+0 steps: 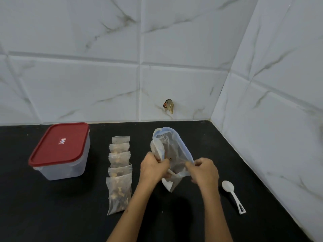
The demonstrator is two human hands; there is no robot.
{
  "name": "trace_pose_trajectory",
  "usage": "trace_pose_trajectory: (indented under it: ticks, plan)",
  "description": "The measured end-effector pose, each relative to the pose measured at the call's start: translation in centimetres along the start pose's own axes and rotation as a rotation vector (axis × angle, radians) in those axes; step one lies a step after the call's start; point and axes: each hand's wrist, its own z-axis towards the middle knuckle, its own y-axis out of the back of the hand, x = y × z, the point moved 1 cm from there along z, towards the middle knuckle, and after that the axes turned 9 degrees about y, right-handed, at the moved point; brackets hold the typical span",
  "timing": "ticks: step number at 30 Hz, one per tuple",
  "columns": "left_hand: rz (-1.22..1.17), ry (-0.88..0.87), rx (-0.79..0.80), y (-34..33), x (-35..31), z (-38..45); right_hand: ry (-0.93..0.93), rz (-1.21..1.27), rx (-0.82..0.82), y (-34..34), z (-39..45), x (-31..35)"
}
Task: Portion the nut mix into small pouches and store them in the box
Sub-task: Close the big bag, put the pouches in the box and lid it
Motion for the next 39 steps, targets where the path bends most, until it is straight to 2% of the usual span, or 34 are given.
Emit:
trace_pose_trajectory:
  ticks: [3, 7, 12, 17, 20, 24, 27, 31, 39]
  plan:
    - [-0.317, 0.112, 0.215, -0.4, 0.1, -0.3, -0.148, 0.484, 0.200, 0.2, -0.1, -0.1]
    - [-0.634, 0.272, 0.362, -0.6, -0.4, -0.7, -0.273, 0.810, 0.245, 0.2, 0.0, -0.5]
    - [-0.717, 0.391, 0.428, -0.4, -0.3, -0.4, -0.321, 0.989, 0.274, -0.2, -0.2, -1.0]
    - [-0.823, 0.446, 0.578, -0.1, -0.2, -0.1, -0.336, 1.221, 0.341, -0.2, -0.2, -1.1]
    - [-0.815, 0.471, 0.588, 0.0, 0.2, 0.4, -0.342, 1.310, 0.377, -0.3, -0.3, -1.5]
    - [-0.767, 0.507, 0.639, 0.3, 0.7, 0.5, -0.300, 1.318, 0.464, -0.3, -0.3, -1.6]
    - [-0.700, 0.444, 0.611, 0.0, 0.6, 0.3, -0.269, 1.159, 0.456, -0.3, -0.3, -1.5]
    - [-0.626, 0.289, 0.396, -0.5, 0.3, 0.1, -0.149, 0.819, 0.292, 0.3, -0.4, -0.6]
    - [-0.336, 0.061, 0.026, -0.8, 0.1, -0.2, -0.104, 0.541, 0.065, -0.4, -0.9, 0.4]
